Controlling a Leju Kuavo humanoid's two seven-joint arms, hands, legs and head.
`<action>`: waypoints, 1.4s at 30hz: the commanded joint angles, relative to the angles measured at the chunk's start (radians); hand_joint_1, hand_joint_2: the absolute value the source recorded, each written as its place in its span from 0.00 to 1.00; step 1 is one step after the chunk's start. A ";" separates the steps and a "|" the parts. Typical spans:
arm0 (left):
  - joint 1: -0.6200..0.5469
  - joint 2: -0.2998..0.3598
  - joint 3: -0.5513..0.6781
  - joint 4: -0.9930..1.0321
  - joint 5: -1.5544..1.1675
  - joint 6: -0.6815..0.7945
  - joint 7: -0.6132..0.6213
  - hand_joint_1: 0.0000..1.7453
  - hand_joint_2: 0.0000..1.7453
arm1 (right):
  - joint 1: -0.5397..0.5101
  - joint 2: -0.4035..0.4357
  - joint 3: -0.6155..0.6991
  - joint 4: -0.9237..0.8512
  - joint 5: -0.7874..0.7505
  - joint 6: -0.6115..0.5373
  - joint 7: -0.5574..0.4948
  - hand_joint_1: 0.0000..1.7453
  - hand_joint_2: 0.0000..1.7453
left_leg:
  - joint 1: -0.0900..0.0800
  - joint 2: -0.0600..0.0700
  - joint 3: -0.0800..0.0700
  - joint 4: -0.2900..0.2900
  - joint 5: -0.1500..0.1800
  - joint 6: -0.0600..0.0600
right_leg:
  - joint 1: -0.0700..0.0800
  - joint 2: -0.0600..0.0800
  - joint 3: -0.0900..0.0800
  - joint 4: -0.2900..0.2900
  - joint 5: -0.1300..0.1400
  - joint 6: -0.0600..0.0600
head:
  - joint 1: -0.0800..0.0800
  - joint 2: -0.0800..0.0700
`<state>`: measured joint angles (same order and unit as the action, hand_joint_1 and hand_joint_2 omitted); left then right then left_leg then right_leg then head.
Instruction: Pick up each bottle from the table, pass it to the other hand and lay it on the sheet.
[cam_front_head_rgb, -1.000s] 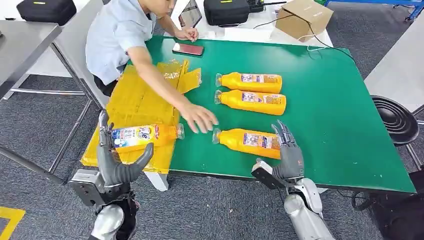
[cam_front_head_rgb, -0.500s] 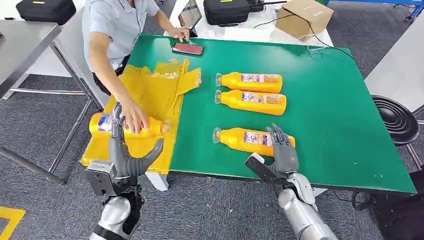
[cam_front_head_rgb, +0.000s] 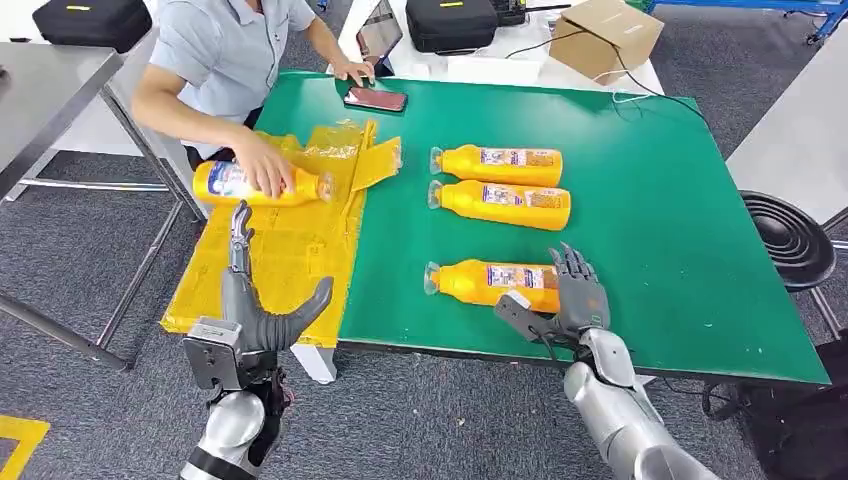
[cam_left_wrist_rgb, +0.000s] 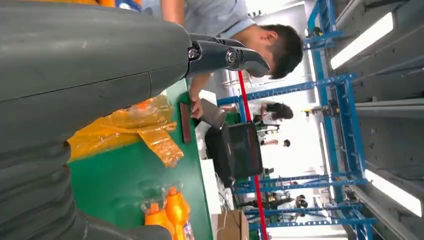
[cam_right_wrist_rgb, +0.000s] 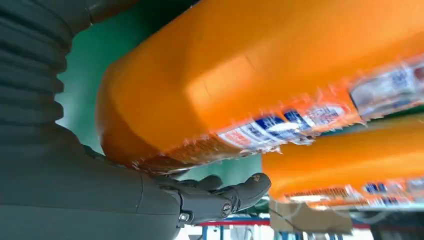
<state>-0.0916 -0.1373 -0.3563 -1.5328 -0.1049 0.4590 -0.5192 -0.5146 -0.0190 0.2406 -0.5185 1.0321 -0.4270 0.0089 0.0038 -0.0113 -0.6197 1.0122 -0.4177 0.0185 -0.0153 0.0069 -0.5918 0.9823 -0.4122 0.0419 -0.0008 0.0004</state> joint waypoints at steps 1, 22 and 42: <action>-0.033 0.014 -0.004 0.063 -0.004 -0.020 0.020 0.00 1.00 | -0.021 -0.038 0.077 0.124 0.085 0.048 0.103 0.00 1.00 | 0.001 -0.003 0.003 -0.001 0.000 -0.001 | 0.001 -0.003 0.004 -0.002 -0.001 -0.001 | 0.000 0.000; -0.065 0.022 -0.021 0.099 0.031 -0.048 0.005 0.00 1.00 | 0.018 -0.017 -0.061 0.142 -0.085 0.069 -0.188 1.00 1.00 | 0.001 -0.001 0.006 -0.001 0.000 0.000 | 0.001 -0.003 0.007 -0.002 0.000 0.000 | 0.000 0.000; -0.041 0.020 0.100 0.277 0.533 -0.501 0.190 0.00 1.00 | 0.267 0.110 -0.037 -0.481 -0.574 0.040 -0.587 1.00 1.00 | 0.001 0.001 0.002 -0.002 -0.001 -0.001 | 0.001 0.003 0.003 -0.001 -0.001 -0.001 | 0.000 0.000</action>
<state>-0.1163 -0.1266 -0.2971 -1.4358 0.3311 0.0695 -0.3440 -0.3494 0.0382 0.1678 -0.7230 0.5621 -0.3791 -0.5502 0.0046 -0.0138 -0.6239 1.0121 -0.4168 0.0187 -0.0143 0.0079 -0.5935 0.9829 -0.4116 0.0429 -0.0008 0.0004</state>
